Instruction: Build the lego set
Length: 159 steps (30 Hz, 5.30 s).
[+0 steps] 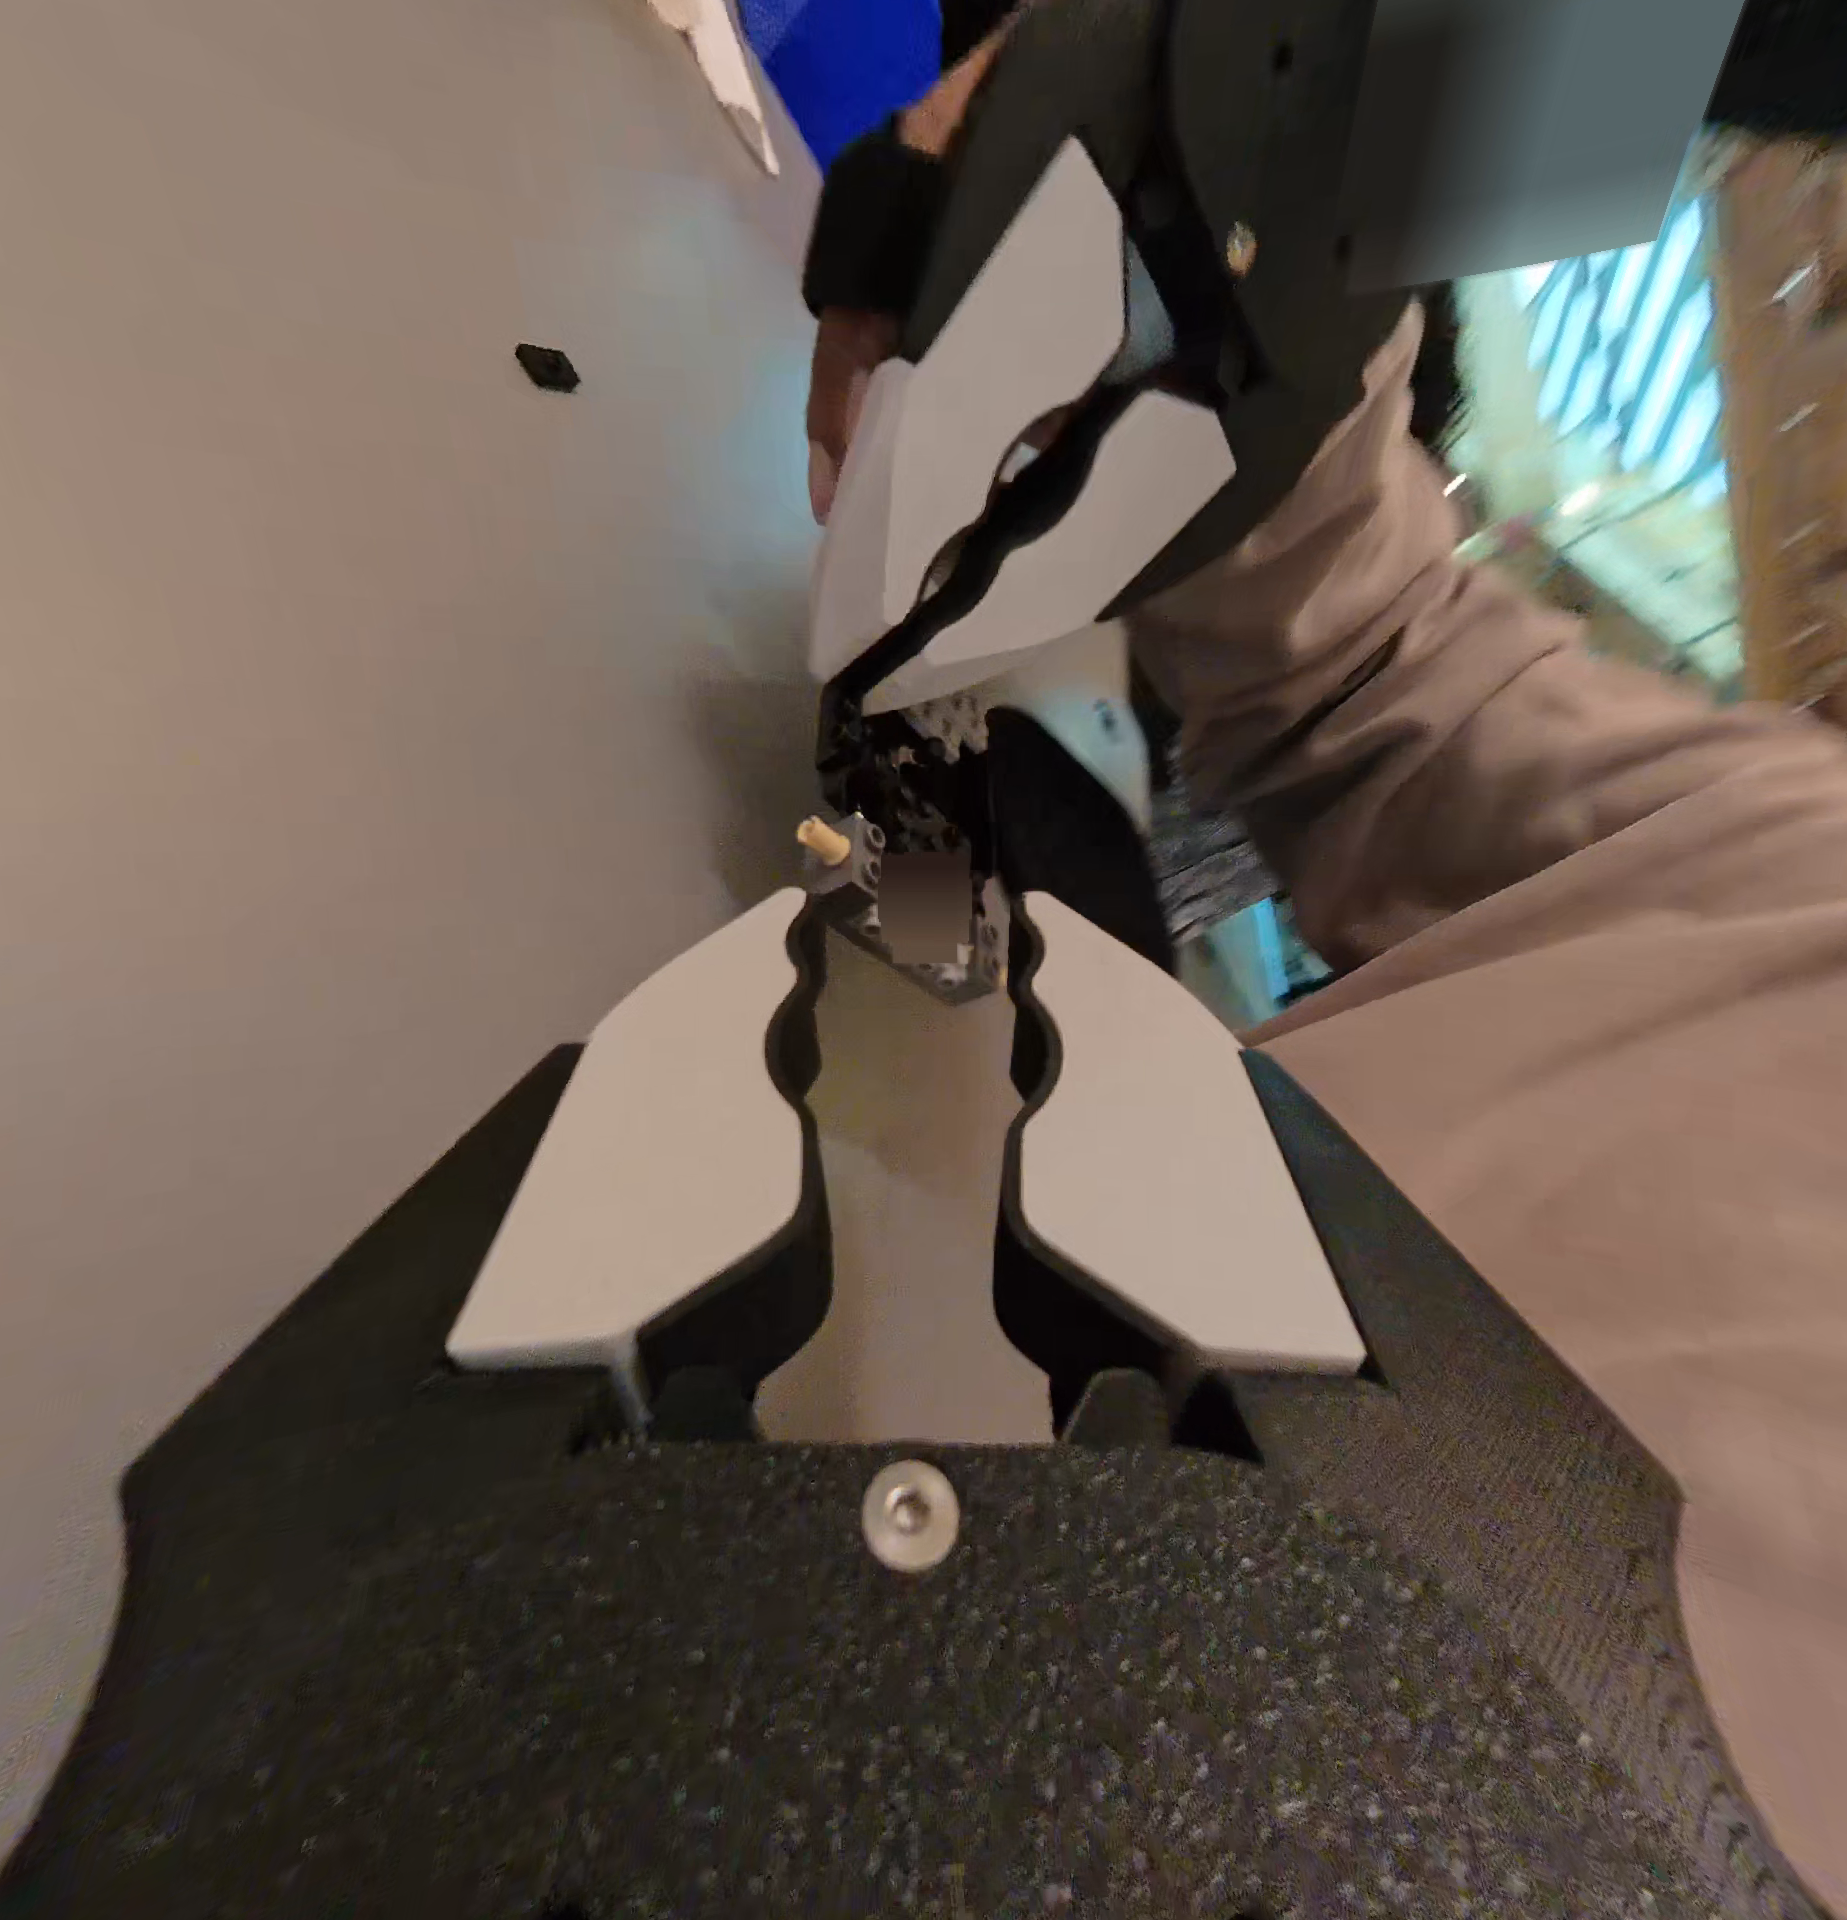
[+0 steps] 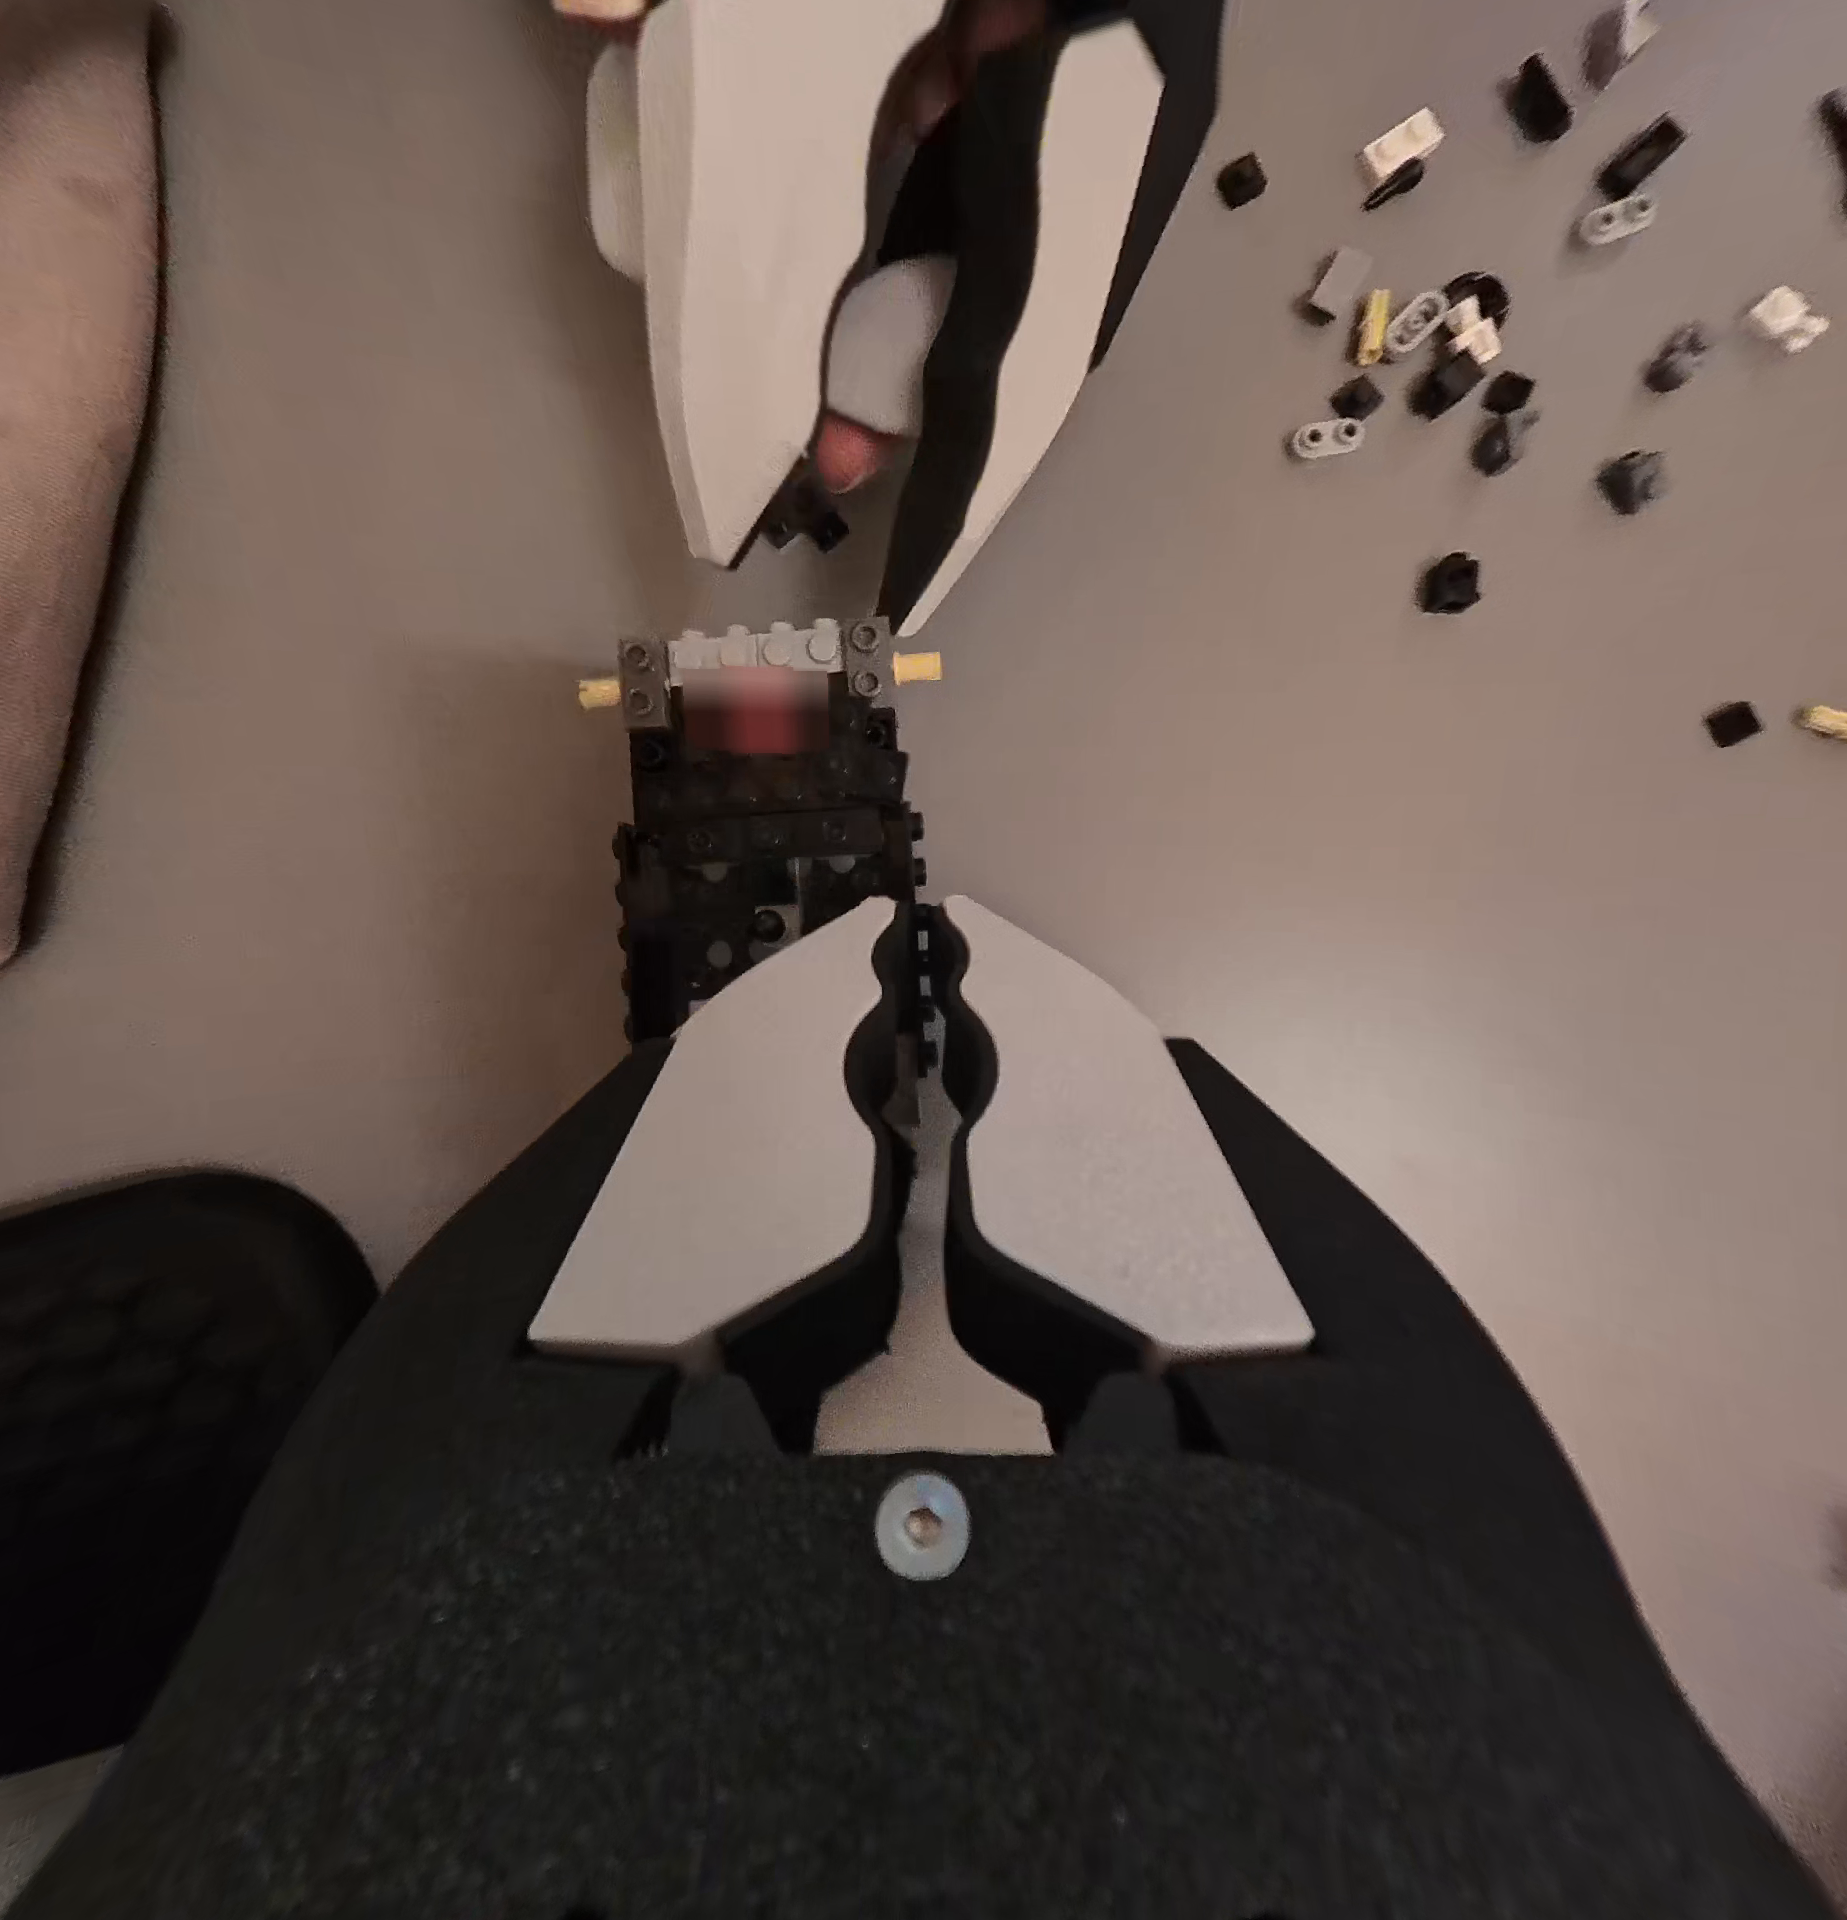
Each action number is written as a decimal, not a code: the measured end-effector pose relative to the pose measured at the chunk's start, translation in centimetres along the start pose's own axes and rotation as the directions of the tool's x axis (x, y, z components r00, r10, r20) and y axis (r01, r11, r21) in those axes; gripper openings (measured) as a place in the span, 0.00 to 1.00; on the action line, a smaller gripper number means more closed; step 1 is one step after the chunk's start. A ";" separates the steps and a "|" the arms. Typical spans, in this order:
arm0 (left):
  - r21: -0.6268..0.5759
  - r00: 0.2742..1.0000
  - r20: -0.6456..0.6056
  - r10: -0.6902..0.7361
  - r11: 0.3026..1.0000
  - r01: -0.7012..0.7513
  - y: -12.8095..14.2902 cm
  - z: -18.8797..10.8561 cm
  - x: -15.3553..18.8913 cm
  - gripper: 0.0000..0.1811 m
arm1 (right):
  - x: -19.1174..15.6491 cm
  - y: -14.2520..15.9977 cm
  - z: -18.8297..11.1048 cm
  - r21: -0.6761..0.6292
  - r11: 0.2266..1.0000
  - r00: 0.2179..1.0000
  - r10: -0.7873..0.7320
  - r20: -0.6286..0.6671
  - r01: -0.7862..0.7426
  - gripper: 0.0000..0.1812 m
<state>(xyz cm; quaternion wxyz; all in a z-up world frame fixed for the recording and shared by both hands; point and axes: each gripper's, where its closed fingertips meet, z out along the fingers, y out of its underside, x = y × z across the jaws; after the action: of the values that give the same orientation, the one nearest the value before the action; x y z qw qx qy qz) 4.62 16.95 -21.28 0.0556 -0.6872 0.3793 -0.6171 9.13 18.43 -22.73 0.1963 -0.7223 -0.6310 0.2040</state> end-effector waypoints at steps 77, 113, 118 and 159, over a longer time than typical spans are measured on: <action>-0.175 0.981 -0.157 0.117 0.974 -0.144 6.9 3.2 7.2 0.08 | -10.7 -4.6 -0.2 -0.014 0.999 0.803 0.044 0.595 -0.044 0.11; -0.084 0.950 -0.117 0.290 0.950 -0.300 5.2 2.1 8.6 0.08 | -10.4 -6.4 -2.2 0.154 0.984 0.841 -0.011 0.542 -0.086 0.12; -0.102 0.948 -0.105 0.301 0.945 -0.311 5.4 2.0 8.6 0.08 | -10.6 -6.5 -2.1 0.150 0.985 0.837 -0.008 0.547 -0.088 0.12; -0.049 0.928 -0.046 0.369 0.928 -0.371 4.3 1.7 8.3 0.07 | -9.8 -6.7 -3.6 0.295 0.937 0.933 0.074 0.353 -0.186 0.21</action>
<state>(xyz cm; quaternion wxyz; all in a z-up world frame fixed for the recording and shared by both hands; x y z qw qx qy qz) 3.74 8.34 -17.35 0.1444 -0.5936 0.5202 -0.5968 4.33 9.47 -15.65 0.1872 -0.6753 -0.5634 0.4376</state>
